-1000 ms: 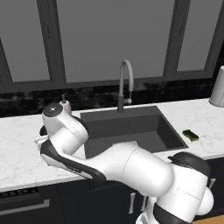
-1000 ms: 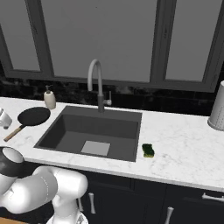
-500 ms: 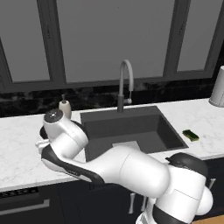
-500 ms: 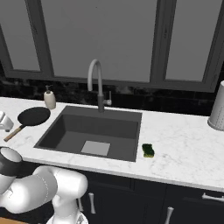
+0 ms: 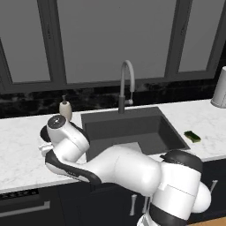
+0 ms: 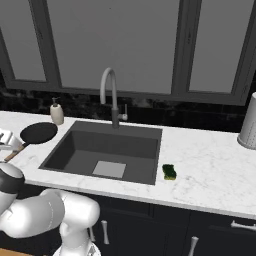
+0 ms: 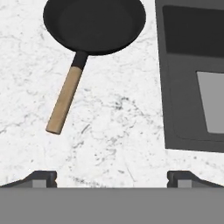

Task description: Pick the pan and sponge and place them into the sink. Then turn on the water.

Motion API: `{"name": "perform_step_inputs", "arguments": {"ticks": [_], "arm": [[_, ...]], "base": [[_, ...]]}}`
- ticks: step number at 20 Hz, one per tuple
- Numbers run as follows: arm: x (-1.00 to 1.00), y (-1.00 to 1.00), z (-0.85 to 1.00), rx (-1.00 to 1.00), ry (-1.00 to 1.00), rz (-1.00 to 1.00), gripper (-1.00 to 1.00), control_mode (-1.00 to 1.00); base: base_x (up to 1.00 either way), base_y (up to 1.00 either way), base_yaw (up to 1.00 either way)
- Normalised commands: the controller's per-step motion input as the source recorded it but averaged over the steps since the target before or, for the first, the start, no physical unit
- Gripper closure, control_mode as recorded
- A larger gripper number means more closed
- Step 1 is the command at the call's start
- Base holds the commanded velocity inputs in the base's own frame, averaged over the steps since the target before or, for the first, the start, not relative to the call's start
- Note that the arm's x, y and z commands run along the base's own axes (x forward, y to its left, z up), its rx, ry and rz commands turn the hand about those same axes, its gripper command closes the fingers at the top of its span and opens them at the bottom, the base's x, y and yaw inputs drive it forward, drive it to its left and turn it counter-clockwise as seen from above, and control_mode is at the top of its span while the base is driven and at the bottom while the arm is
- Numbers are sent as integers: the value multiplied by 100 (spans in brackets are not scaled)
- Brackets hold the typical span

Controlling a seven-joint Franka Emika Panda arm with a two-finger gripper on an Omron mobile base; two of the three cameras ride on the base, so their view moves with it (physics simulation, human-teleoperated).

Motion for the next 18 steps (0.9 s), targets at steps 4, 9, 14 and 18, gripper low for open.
{"name": "perform_step_inputs", "arguments": {"ticks": [4, 9, 14, 18], "arm": [[29, 8, -12, 0, 0, 0, -100, -100], [26, 29, -12, 0, 0, 0, -100, -100], [21, 29, -18, 0, 0, 0, -100, -100], [21, 17, -31, 0, 2, 0, -100, -100]], "base": [[0, 0, 0], [0, 0, 0], [0, 0, 0], [0, 0, 0]]}}
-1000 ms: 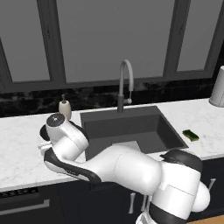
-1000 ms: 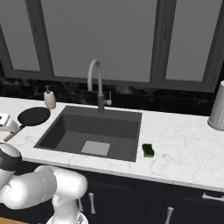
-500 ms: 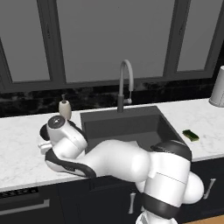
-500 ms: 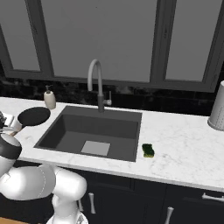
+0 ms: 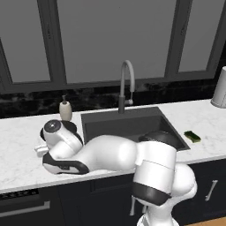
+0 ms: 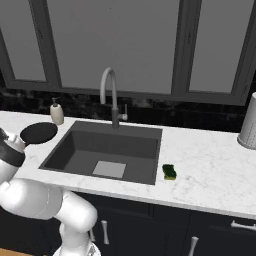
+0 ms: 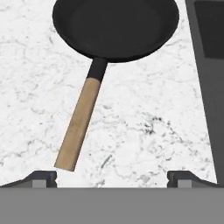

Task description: Pick the pan and sponge and place them into the sink. Then turn on the water.

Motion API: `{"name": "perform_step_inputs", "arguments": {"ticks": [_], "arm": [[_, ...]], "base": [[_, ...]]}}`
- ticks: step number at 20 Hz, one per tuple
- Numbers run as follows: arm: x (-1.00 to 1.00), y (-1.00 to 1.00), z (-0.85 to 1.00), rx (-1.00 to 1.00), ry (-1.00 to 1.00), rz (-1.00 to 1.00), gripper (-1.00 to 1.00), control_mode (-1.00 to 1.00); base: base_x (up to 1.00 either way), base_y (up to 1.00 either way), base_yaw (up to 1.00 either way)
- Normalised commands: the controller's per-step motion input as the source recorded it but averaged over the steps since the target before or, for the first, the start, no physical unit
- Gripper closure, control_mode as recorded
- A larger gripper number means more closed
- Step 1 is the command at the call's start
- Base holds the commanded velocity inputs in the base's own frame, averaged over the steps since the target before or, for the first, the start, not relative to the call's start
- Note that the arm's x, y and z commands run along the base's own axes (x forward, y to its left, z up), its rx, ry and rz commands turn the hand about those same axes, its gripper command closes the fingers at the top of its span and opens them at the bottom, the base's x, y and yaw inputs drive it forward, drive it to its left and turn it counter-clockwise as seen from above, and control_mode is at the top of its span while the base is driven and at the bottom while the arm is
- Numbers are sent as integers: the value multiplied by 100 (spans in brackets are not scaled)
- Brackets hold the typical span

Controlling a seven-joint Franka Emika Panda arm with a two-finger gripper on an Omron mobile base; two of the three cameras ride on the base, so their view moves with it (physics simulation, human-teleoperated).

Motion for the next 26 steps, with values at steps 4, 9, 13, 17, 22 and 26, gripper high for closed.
{"name": "perform_step_inputs", "arguments": {"ticks": [4, 9, 13, 17, 22, 26], "arm": [[21, 12, -35, 0, 1, 0, -100, -100], [22, 18, -28, 1, 4, 0, -100, -100], [25, 18, -20, 0, 5, 0, -100, -100], [23, 16, -21, 0, 3, 0, -100, -100], [21, 20, -30, 0, 2, 0, -100, -100], [16, 23, -35, 0, 0, 0, -100, -100]], "base": [[0, 0, 0], [0, 0, 0], [0, 0, 0], [0, 0, 0], [0, 0, 0], [0, 0, 0]]}}
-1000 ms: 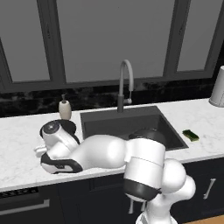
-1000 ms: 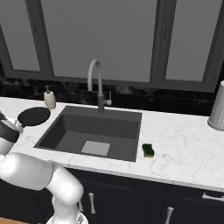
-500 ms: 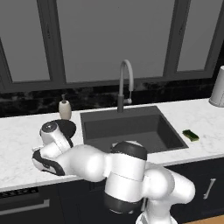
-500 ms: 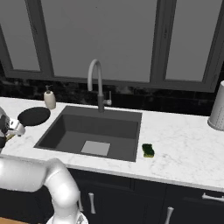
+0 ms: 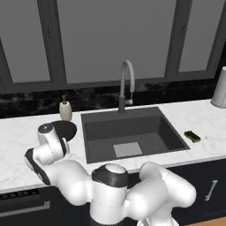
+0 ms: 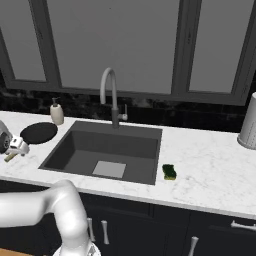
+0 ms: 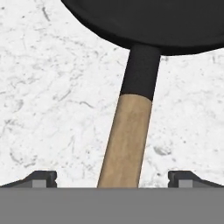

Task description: Pick the pan and sponge and place them into the sink. Then turn on the water.

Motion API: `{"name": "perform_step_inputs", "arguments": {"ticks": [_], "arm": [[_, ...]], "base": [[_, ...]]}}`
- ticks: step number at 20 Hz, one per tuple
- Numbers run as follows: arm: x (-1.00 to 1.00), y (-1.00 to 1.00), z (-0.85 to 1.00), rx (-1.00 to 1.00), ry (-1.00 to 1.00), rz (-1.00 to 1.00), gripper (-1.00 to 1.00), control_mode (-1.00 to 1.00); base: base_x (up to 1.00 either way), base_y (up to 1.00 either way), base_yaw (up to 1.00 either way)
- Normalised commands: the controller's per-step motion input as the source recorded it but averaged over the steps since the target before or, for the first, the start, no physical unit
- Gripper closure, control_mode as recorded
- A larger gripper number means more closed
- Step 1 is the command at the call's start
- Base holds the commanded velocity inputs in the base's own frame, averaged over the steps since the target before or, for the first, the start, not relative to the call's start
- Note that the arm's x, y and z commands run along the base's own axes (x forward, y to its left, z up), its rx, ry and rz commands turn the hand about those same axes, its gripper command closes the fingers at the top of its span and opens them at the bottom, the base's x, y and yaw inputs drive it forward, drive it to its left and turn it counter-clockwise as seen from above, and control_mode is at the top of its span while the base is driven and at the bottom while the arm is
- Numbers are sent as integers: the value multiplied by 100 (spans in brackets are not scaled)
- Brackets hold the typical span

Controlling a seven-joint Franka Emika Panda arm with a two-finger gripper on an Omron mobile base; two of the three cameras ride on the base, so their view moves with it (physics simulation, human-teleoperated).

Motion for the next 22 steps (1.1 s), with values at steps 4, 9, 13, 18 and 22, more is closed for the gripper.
{"name": "perform_step_inputs", "arguments": {"ticks": [4, 9, 13, 18, 22], "arm": [[13, 18, -43, 0, 0, 0, 100, -100], [3, 6, -46, 0, 0, 0, 100, -100], [0, -9, -48, 0, 1, 0, 100, -100], [-12, -62, -16, 0, 0, -10, 100, -100], [-54, -77, 0, 0, -10, -24, 100, -100]], "base": [[0, 0, 0], [0, 0, 0], [0, 0, 0], [0, 0, 0], [0, 0, 0]]}}
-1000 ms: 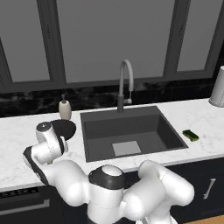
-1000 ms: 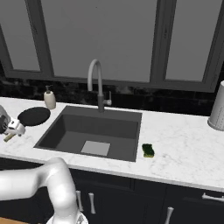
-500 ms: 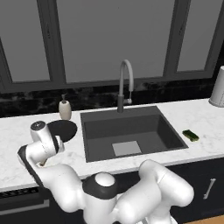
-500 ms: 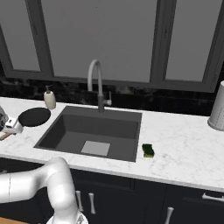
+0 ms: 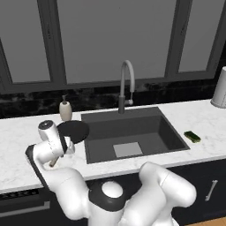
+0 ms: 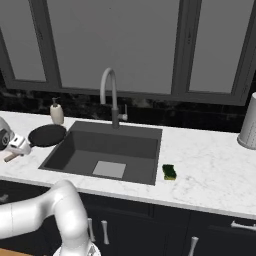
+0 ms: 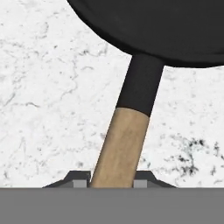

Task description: Pick the pan and sponge and place them into the sink. Then turn on the water.

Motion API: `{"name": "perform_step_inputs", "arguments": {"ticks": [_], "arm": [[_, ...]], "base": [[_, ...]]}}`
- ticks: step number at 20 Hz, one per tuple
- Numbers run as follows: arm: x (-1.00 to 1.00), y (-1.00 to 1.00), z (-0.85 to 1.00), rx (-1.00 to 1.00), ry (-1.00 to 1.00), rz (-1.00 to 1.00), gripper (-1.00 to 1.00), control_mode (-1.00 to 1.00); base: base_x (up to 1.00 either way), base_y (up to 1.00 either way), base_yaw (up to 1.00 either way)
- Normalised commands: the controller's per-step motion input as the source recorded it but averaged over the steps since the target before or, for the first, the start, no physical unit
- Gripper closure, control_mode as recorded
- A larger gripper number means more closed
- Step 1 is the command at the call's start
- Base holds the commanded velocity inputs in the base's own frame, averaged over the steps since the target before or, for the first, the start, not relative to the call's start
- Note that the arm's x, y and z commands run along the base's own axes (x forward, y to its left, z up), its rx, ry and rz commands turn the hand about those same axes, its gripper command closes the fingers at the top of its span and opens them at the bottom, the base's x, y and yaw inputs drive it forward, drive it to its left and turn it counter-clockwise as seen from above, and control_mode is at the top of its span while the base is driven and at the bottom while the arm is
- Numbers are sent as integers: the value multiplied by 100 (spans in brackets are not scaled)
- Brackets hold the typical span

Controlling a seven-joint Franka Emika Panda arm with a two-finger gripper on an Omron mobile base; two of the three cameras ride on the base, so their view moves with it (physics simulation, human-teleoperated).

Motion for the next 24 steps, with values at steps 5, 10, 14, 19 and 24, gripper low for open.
{"name": "perform_step_inputs", "arguments": {"ticks": [5, 10, 14, 19, 24], "arm": [[-38, -60, 17, 0, -10, -28, 100, -100], [-13, -52, 37, 0, 0, -36, 100, -100], [2, -47, 17, 0, 13, -51, 100, -100], [10, -68, 6, 0, 4, -40, 100, -100], [6, -72, 3, 7, 1, -17, 100, -100]], "base": [[0, 0, 0], [0, 0, 0], [0, 0, 0], [0, 0, 0], [0, 0, 0]]}}
